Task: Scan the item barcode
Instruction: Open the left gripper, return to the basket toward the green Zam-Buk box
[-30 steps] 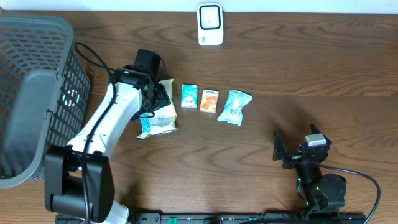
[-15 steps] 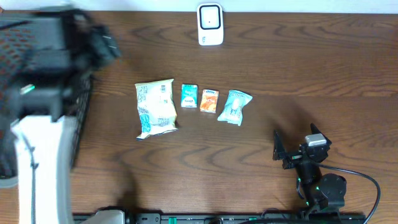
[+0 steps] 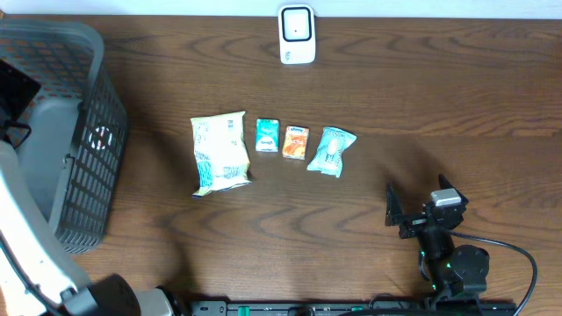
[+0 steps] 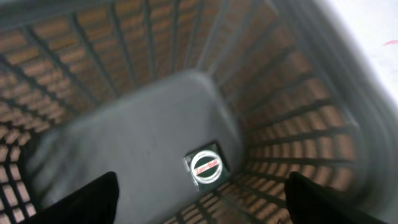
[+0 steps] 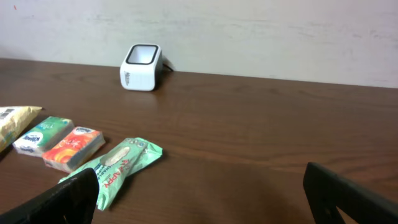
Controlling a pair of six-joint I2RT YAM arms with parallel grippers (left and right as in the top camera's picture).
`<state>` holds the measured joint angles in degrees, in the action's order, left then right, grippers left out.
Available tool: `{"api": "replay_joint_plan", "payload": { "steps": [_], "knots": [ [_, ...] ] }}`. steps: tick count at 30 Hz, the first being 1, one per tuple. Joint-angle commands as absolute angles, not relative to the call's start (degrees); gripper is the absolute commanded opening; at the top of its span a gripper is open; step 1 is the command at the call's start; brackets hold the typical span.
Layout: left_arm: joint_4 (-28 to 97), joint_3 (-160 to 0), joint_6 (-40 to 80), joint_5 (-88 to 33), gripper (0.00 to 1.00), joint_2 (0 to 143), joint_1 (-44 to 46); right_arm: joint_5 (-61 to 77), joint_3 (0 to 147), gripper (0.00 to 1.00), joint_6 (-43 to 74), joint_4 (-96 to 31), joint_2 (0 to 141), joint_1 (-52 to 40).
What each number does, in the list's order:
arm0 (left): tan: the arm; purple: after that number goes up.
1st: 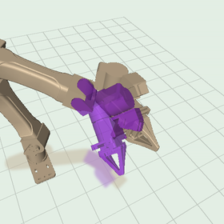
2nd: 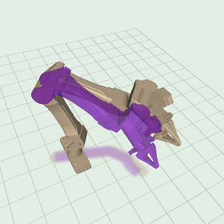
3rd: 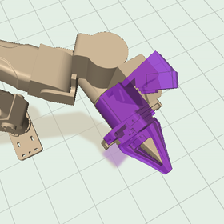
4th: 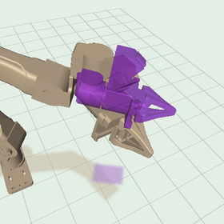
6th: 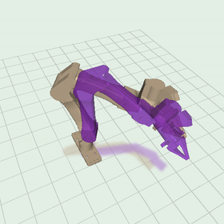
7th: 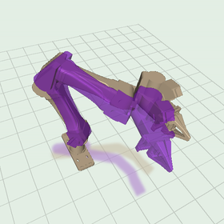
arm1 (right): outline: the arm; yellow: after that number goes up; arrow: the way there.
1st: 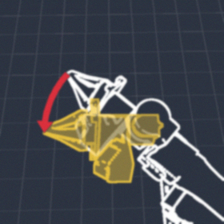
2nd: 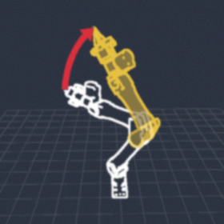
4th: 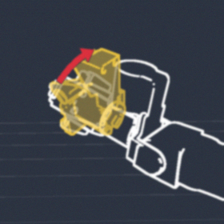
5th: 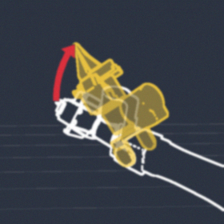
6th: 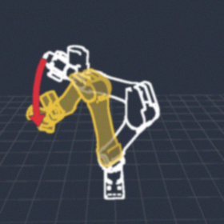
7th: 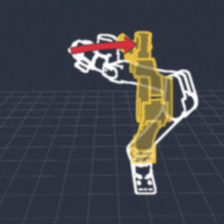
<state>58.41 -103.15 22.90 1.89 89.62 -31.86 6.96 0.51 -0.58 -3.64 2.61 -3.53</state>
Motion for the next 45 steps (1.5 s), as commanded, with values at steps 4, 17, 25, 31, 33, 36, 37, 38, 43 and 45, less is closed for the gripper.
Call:
{"api": "replay_joint_plan", "payload": {
  "steps": [4, 17, 25, 31, 33, 36, 37, 38, 43, 45],
  "knots": [
    [59.53, -102.94, 27.68, -1.10, 0.89, 97.49, -32.34, 6.74, 0.32, 0.99, 0.19, -3.81, 2.52, -3.20],
    [63.83, -102.43, 32.29, -1.78, 0.95, 112.09, -32.29, 6.74, 0.32, 0.99, 0.19, -3.81, 2.52, -3.20],
    [63.75, -102.30, 32.25, -3.57, 0.95, 117.78, -31.53, 6.74, 0.32, 0.99, 0.19, -3.81, 2.52, -3.20],
    [61.80, -100.79, 32.27, -3.42, 0.95, 118.26, -30.57, 6.74, 0.32, 0.99, 0.19, -3.81, 2.52, -3.20],
    [60.58, -99.92, 32.27, -3.42, 0.95, 118.26, -30.15, 6.74, 0.32, 0.99, 0.19, -3.81, 2.52, -3.20],
    [58.33, -97.93, 32.29, -3.42, 0.95, 118.28, -29.43, 6.74, 0.32, 0.99, 0.19, -3.81, 2.52, -3.20],
    [57.65, -97.21, 32.29, -3.42, 0.95, 118.32, -29.23, 6.74, 0.32, 0.99, 0.19, -3.81, 2.52, -3.20],
    [56.86, -96.42, 32.29, -3.42, 0.95, 118.32, -29.06, 6.74, 0.32, 0.99, 0.19, -3.81, 2.52, -3.20],
    [52.82, -92.86, 32.32, -3.42, 0.94, 118.34, -28.95, 6.74, 0.32, 0.99, 0.19, -3.81, 2.52, -3.20],
    [51.66, -91.92, 32.32, -3.42, 0.92, 118.34, -28.95, 6.74, 0.32, 0.99, 0.19, -3.81, 2.52, -3.20]
  ]
}}
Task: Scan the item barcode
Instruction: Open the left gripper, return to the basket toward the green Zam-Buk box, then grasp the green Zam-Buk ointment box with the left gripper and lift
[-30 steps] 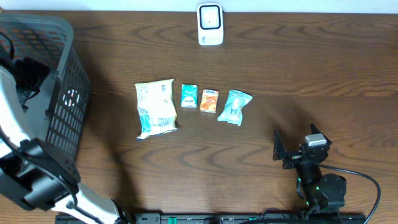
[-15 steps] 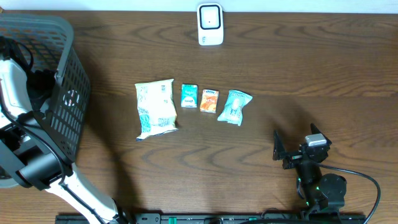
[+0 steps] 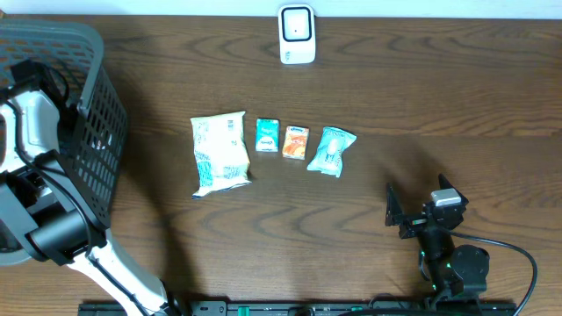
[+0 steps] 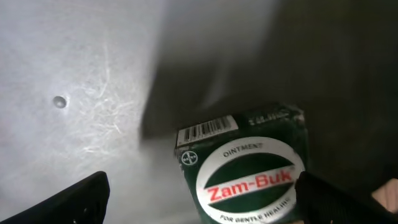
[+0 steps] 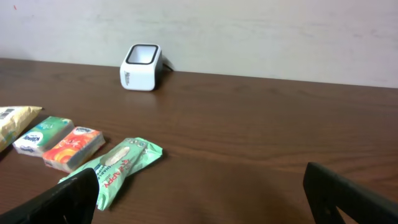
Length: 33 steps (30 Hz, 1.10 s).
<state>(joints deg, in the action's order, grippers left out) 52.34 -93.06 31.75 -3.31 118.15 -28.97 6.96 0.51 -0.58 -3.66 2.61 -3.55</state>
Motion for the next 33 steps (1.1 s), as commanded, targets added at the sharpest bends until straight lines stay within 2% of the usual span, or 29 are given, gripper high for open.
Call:
{"api": "replay_joint_plan", "payload": {
  "steps": [1, 14, 25, 33],
  "knots": [
    [51.20, -91.55, 32.32, -3.42, 0.91, 118.34, -28.93, 6.74, 0.32, 0.99, 0.19, -3.81, 2.52, -3.20],
    [48.01, -89.03, 32.23, -2.39, 0.74, 118.37, -28.95, 6.74, 0.32, 0.99, 0.19, -3.81, 2.52, -3.20],
    [45.45, -89.03, 23.14, 5.37, 0.74, 118.37, -28.95, 6.74, 0.32, 0.99, 0.19, -3.81, 2.52, -3.20],
    [44.66, -89.03, 19.73, 2.90, 0.74, 118.37, -28.93, 6.74, 0.32, 0.99, 0.19, -3.81, 2.52, -3.20]
  ]
}}
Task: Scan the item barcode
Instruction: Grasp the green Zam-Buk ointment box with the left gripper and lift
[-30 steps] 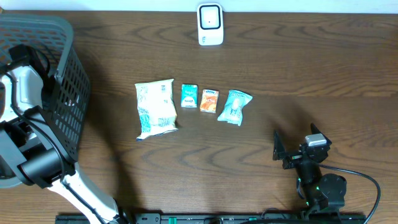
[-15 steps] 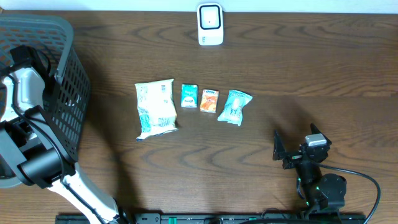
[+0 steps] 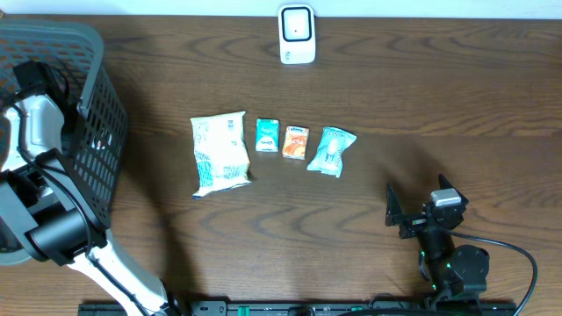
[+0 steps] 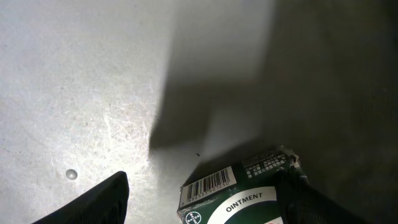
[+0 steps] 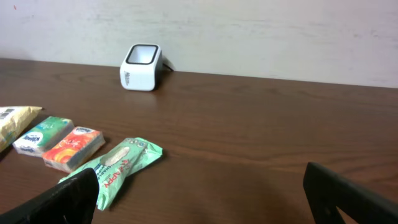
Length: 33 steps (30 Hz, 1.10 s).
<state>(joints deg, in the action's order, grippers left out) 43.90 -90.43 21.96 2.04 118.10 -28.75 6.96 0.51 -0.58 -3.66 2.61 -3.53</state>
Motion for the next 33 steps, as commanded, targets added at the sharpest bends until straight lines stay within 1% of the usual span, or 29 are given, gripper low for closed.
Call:
{"api": "replay_joint_plan", "payload": {
  "steps": [1, 7, 11, 18, 33],
  "knots": [
    [44.88, -89.03, 20.47, 1.83, 0.74, 118.34, -28.93, 6.74, 0.32, 0.99, 0.19, -3.81, 2.52, -3.20],
    [45.32, -89.06, 27.38, -3.55, 0.74, 118.30, -28.95, 6.74, 0.32, 0.99, 0.19, -3.81, 2.52, -3.20],
    [45.17, -89.19, 31.68, -4.40, 0.75, 118.28, -28.95, 6.74, 0.32, 0.99, 0.19, -3.81, 2.52, -3.20],
    [45.47, -89.21, 32.14, -9.63, 0.75, 118.28, -28.93, 6.74, 0.32, 0.99, 0.19, -3.81, 2.52, -3.20],
    [44.80, -88.68, 33.54, -9.45, 0.75, 121.27, -28.01, 6.74, 0.32, 0.99, 0.19, -3.81, 2.52, -3.20]
  ]
}}
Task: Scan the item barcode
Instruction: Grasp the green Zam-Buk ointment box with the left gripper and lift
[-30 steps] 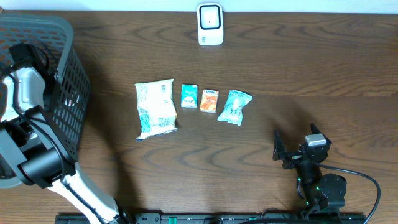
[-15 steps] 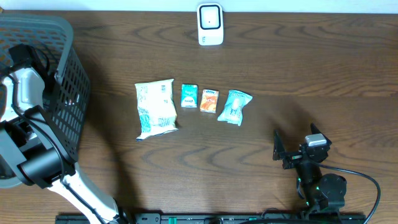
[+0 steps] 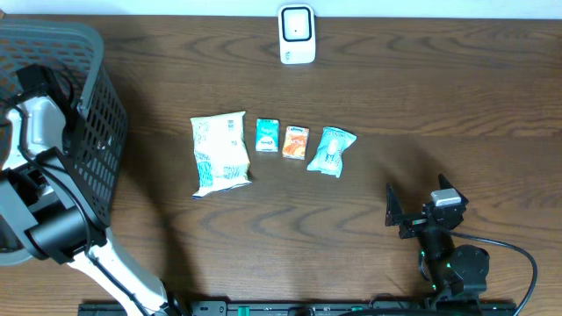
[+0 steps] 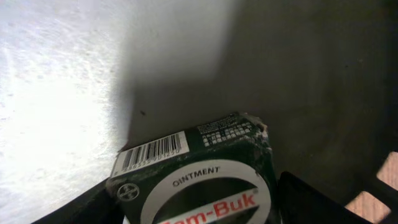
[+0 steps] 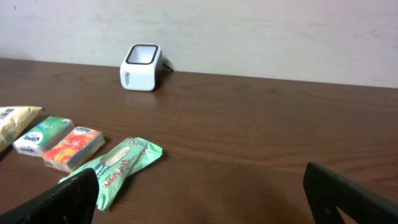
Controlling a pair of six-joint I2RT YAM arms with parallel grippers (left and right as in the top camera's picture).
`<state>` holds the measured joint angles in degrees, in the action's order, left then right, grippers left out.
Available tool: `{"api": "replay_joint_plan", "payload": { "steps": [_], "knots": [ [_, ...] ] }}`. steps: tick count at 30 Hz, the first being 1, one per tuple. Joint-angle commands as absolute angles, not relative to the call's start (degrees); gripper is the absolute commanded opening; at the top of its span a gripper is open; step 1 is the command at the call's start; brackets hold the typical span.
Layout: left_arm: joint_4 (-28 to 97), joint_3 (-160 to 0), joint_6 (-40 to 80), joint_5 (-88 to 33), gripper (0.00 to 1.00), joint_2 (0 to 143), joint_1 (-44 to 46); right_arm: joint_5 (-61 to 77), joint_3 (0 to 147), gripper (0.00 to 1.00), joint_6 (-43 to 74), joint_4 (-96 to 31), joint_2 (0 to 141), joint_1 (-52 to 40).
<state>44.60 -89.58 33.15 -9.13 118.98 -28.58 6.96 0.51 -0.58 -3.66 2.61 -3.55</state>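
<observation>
A dark green Zam-Buk ointment box (image 4: 193,168) with a barcode on its upper side lies on the grey floor of the basket (image 3: 92,167). My left gripper (image 4: 189,202) is down inside the basket. Its jaws stand against both sides of the box, shut on it. From overhead only the left arm (image 3: 35,123) shows; the box is hidden there. The white barcode scanner (image 3: 297,33) stands at the table's far edge. My right gripper (image 5: 208,205) rests open near the front right, holding nothing.
A row of items lies mid-table: a cream bag (image 3: 219,153), a teal packet (image 3: 267,135), an orange packet (image 3: 296,141) and a mint-green pouch (image 3: 331,150). The basket's tall mesh walls enclose the left arm.
The ointment box now sits deeper between the left fingers, filling the gap, and the fingers touch its sides. The right arm and the table items are unchanged.
First my left gripper hung open high over the basket with the box small on its floor. Then it was low beside the box, wide open. Then the fingers were narrower round the box's top edge; now they are shut on it.
</observation>
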Motion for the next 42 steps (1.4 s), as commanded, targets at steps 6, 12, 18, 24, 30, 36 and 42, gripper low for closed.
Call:
{"api": "replay_joint_plan", "payload": {
  "steps": [6, 12, 18, 24, 30, 36, 42],
  "knots": [
    [45.67, -88.66, 33.28, -9.45, 0.68, 121.73, -27.92, 6.74, 0.32, 0.99, 0.19, -3.81, 2.52, -3.20],
    [45.93, -88.66, 30.00, -9.39, 0.66, 121.73, -27.97, 6.74, 0.32, 0.99, 0.19, -3.81, 2.52, -3.20],
    [46.17, -89.06, 24.29, -9.39, 0.59, 121.64, -29.50, 6.74, 0.32, 0.99, 0.19, -3.81, 2.52, -3.20],
    [46.65, -89.54, 18.35, -9.41, 0.60, 119.66, -32.53, 6.74, 0.32, 0.99, 0.19, -3.81, 2.52, -3.20],
    [46.78, -89.60, 11.22, -9.41, 0.59, 114.43, -34.41, 6.74, 0.32, 0.99, 0.19, -3.81, 2.52, -3.20],
    [47.53, -89.60, 7.49, -9.43, 0.59, 107.68, -34.44, 6.74, 0.32, 0.99, 0.19, -3.81, 2.52, -3.20],
    [47.68, -89.60, 7.57, -9.45, 0.58, 99.66, -34.44, 6.74, 0.32, 0.99, 0.19, -3.81, 2.52, -3.20]
  ]
}}
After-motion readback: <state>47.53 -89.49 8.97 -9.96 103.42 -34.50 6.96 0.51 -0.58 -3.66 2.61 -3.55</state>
